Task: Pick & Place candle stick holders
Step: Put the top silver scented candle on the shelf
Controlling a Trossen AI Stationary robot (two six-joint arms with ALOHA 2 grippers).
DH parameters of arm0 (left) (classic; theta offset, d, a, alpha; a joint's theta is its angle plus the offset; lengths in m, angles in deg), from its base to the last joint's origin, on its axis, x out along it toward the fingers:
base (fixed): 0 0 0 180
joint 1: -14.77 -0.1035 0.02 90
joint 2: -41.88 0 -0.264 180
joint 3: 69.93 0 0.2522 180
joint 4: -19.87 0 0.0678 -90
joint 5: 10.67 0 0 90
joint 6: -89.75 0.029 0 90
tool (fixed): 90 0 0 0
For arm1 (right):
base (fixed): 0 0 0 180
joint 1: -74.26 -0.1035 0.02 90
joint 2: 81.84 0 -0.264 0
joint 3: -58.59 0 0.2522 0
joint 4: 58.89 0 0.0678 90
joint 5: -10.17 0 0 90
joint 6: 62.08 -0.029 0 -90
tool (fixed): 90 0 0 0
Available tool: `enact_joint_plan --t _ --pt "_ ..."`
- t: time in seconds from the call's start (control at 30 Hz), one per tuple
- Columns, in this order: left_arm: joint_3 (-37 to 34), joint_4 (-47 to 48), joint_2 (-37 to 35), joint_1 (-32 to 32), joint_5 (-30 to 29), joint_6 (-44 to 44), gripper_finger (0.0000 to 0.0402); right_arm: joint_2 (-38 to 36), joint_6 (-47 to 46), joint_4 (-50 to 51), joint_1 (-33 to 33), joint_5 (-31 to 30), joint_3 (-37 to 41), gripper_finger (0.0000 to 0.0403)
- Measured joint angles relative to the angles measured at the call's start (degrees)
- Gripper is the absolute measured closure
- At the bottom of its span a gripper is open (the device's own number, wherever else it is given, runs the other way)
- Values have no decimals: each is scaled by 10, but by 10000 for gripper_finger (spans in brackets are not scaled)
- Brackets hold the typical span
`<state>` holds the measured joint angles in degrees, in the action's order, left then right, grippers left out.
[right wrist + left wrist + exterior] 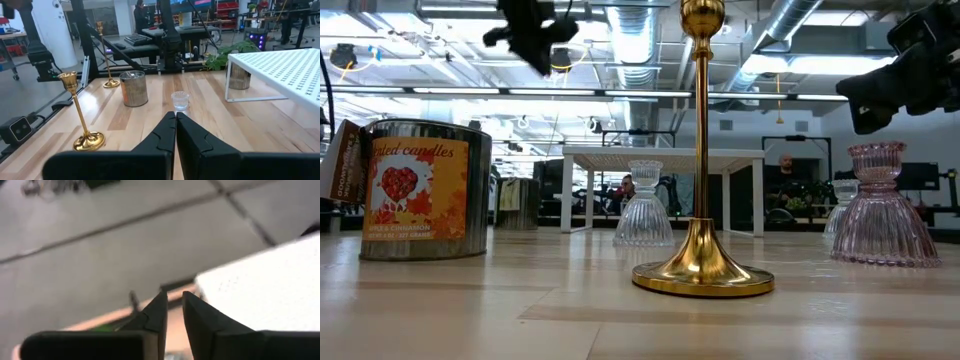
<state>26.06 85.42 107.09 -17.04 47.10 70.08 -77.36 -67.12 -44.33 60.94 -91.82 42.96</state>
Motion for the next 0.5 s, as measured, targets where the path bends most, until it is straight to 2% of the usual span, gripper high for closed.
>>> enact_joint_plan --t 0.07,0.13,0.27,0.5 --pt "-9 17 1 -26 33 8 333 0 0 0 0 0 0 398" --pt "-12 13 1 -41 59 -24 331 0 0 0 0 0 0 398" --pt "-13 14 -7 -63 70 -46 330 0 0 0 0 0 0 398" --pt "-13 20 -29 -64 101 -72 331 0 0 0 0 0 0 398"
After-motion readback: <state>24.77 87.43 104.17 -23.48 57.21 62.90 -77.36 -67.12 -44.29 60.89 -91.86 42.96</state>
